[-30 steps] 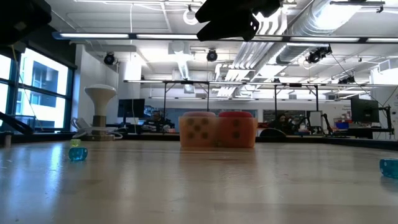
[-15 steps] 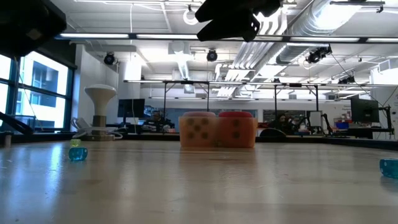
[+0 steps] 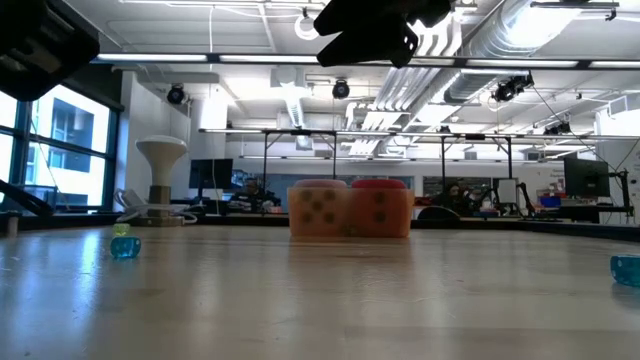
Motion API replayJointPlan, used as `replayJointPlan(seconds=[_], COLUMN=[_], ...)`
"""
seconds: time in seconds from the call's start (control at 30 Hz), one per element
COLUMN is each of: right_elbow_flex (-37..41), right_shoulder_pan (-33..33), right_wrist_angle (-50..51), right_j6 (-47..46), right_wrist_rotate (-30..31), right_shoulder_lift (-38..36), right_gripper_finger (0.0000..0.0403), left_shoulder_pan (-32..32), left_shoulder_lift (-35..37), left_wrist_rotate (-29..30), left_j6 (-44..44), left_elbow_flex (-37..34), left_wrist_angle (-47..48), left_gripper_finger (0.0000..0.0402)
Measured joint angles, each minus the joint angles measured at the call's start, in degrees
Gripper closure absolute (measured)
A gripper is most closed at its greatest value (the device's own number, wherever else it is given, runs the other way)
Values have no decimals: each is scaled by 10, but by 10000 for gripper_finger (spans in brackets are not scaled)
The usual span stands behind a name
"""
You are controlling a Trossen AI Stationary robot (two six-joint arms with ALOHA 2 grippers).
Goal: Pick & Place Dice
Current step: Put the purple die into the orange bin
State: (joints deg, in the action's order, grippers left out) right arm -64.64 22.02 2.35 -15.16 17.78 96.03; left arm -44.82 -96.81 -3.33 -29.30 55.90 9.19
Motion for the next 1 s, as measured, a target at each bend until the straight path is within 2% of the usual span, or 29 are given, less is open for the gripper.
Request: replayJointPlan(seconds=[0.2, 0.43, 0.6, 0.77, 1.0], right_elbow_flex=[0, 0, 0, 0, 0], right_shoulder_pan=[0, 0, 0, 1, 1], right_wrist_angle=[0, 0, 0, 0, 0], right_j6=[-2, -2, -2, -3, -18], right_wrist_rotate=[0, 0, 0, 0, -17], right_shoulder_lift=[0, 0, 0, 0, 0], right_gripper_finger=[188, 188, 188, 188, 188], left_shoulder_pan=[0, -1, 3, 14, 16], left_shoulder_lift=[8, 60, 90, 78, 71], left_wrist_rotate=[-3, -2, 13, 1, -7], left_j6=[15, 55, 82, 70, 81], left_elbow_flex=[0, -2, -3, 0, 1], left_wrist_angle=[14, 64, 90, 94, 84], left_gripper_finger=[144, 154, 192, 240, 242])
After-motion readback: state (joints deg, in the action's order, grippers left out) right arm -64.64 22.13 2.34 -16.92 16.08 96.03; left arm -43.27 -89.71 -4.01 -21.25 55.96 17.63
